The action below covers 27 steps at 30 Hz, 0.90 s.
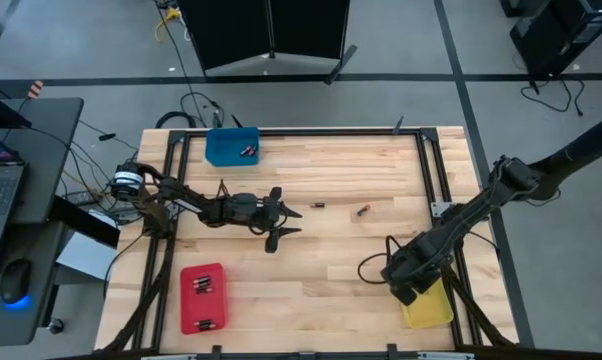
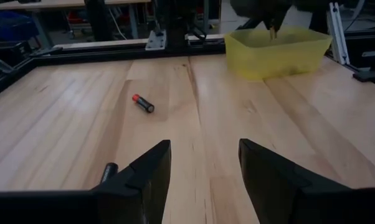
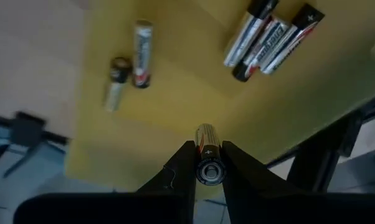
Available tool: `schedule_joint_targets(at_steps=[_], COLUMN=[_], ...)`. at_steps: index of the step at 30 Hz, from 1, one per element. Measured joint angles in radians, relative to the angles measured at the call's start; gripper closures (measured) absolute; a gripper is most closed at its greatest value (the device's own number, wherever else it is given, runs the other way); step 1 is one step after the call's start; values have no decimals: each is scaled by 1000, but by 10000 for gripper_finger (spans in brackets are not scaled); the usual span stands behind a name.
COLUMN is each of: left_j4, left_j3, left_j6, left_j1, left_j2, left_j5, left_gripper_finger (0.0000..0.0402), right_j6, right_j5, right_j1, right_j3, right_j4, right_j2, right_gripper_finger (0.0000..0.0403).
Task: Sort batteries
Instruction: Put the silver battery into the yellow bin
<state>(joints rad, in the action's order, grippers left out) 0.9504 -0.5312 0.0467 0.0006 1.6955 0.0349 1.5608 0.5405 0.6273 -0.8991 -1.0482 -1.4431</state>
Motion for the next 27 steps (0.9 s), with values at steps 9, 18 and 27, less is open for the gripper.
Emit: schedule_joint_targets(at_steps=[9, 18, 27], left_j4=[-4, -4, -4], left_j3=[0, 0, 0], left_j6=[-2, -27, -28], left_j1=[0, 0, 0], left_j2=[0, 0, 0], left_j5=[0, 0, 0], left_gripper_finger=[204, 204, 204], right_j6=[-35, -34, -35], right_j5=[33, 33, 29], right_j1=[-15, -15, -15], right_j3=[152, 231, 245], right_j4=[179, 260, 269], right_j2=[-12, -11, -10], right_gripper_finger=[339, 337, 321])
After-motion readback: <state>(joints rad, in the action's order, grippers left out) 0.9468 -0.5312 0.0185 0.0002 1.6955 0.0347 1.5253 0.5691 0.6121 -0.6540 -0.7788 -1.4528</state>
